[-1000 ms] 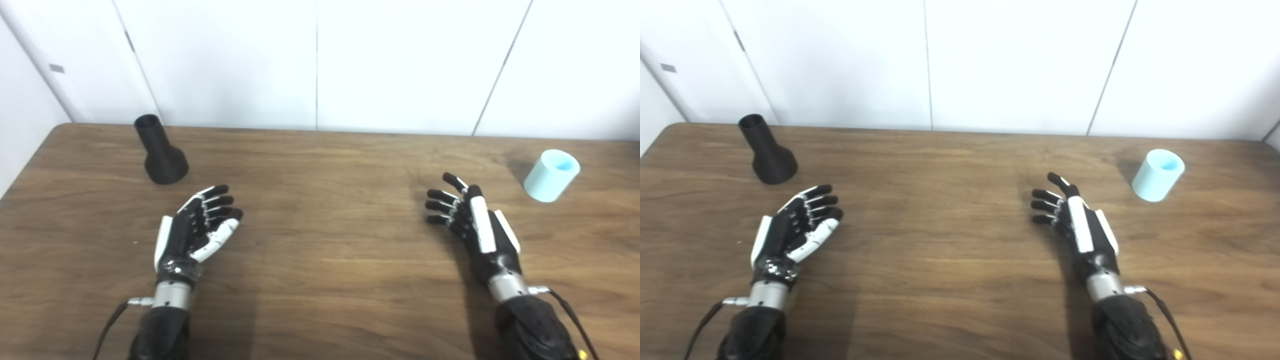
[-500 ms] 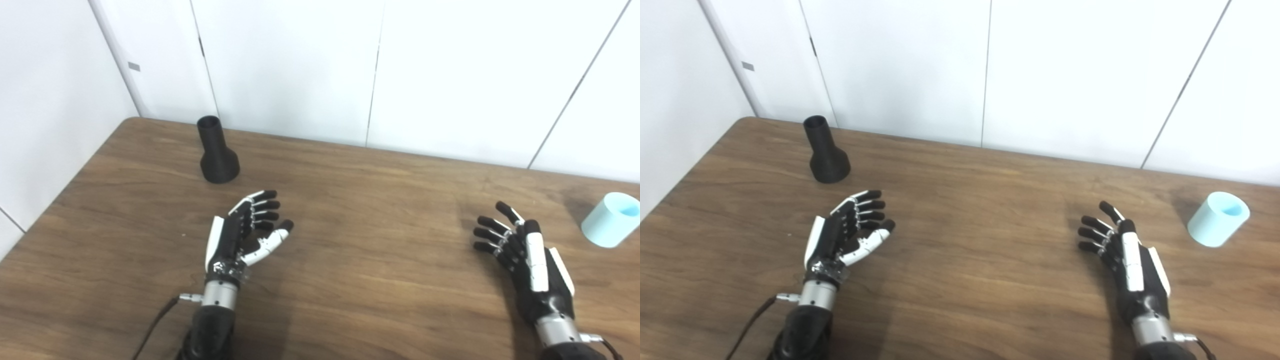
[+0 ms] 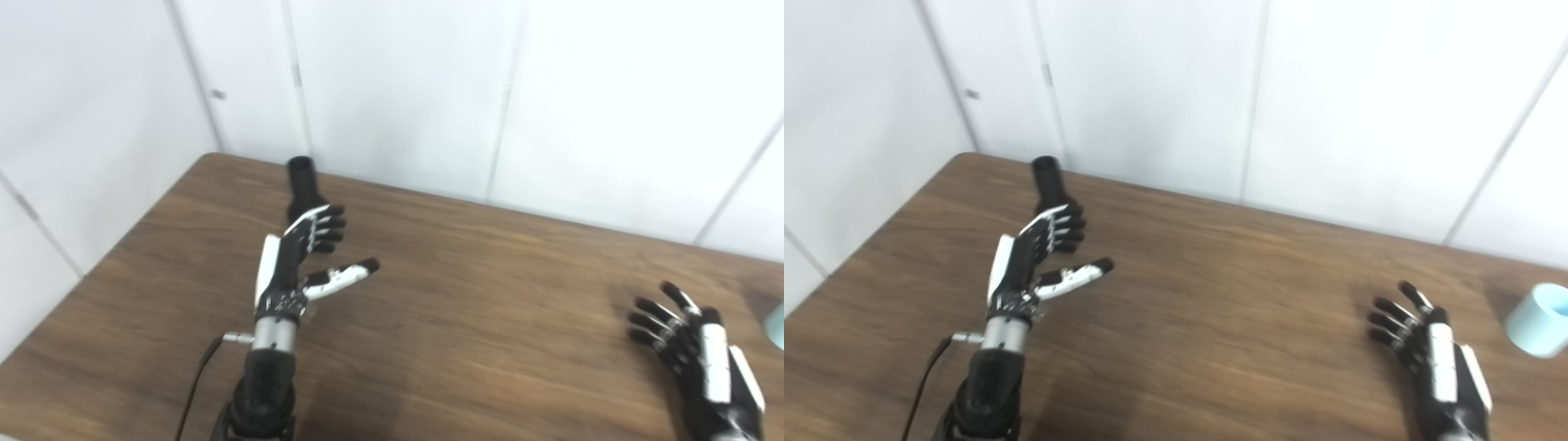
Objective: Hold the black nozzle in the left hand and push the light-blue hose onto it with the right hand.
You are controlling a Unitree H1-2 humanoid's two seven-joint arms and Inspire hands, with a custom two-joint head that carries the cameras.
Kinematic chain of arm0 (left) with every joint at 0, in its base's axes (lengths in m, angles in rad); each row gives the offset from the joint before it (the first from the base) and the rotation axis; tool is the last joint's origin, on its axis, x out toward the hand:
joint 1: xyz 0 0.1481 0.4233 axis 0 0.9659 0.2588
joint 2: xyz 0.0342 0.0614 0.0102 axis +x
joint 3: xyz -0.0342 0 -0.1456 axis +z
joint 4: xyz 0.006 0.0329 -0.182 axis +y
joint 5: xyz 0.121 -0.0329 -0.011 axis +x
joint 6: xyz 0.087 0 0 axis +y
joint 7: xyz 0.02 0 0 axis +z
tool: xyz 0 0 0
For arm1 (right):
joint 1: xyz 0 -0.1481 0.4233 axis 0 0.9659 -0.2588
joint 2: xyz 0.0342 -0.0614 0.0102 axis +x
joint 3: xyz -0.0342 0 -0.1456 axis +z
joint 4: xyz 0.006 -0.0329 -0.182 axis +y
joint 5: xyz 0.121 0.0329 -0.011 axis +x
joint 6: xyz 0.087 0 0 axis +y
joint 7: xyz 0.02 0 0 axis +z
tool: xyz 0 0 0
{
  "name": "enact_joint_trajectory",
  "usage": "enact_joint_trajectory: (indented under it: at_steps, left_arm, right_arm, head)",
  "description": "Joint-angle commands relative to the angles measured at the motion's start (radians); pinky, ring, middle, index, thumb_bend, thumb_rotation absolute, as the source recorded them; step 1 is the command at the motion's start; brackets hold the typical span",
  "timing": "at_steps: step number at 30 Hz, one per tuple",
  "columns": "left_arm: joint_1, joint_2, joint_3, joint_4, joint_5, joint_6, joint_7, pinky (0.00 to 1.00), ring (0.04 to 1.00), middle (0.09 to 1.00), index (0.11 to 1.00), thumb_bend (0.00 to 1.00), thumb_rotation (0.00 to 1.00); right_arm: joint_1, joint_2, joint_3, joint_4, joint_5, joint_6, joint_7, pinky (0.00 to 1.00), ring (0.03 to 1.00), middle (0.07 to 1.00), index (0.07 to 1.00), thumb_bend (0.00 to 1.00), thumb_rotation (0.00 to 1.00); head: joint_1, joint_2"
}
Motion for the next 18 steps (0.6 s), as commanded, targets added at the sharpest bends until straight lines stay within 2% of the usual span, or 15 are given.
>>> enact_joint_trajectory:
  at_steps: [1, 6, 12, 15, 18]
  left_arm:
    - [-0.030, 0.018, 0.005, -0.055, 0.017, 0.036, -0.005, 0.69, 0.689, 0.730, 0.765, 0.93, 0.16]
    - [-0.050, 0.055, 0.021, -0.107, 0.046, 0.156, -0.028, 0.70, 0.710, 0.750, 0.785, 0.94, 0.18]
    - [-0.071, 0.100, 0.052, -0.149, 0.074, 0.253, -0.040, 0.73, 0.737, 0.777, 0.811, 0.93, 0.17]
    - [-0.078, 0.126, 0.063, -0.161, 0.077, 0.278, -0.047, 0.73, 0.750, 0.793, 0.824, 0.92, 0.16]
    - [-0.087, 0.162, 0.070, -0.154, 0.095, 0.266, -0.042, 0.69, 0.752, 0.799, 0.815, 0.92, 0.17]
  right_arm:
    - [0.002, -0.016, -0.022, 0.006, 0.001, 0.055, -0.024, 0.70, 0.725, 0.759, 0.894, 0.44, 1.00]
    - [0.002, -0.016, -0.017, -0.013, -0.010, 0.075, -0.023, 0.70, 0.730, 0.766, 0.900, 0.46, 1.00]
    - [0.005, -0.016, -0.015, -0.029, -0.016, 0.083, -0.027, 0.70, 0.736, 0.780, 0.907, 0.49, 1.00]
    - [0.008, -0.015, -0.018, -0.040, -0.008, 0.093, -0.024, 0.70, 0.745, 0.787, 0.914, 0.49, 1.00]
    - [0.009, -0.011, -0.020, -0.056, -0.008, 0.114, -0.031, 0.69, 0.738, 0.782, 0.908, 0.48, 1.00]
  head:
    - [0.001, -0.001]
    - [0.006, -0.006]
    - [0.017, -0.007]
    - [0.015, -0.002]
    - [0.015, 0.001]
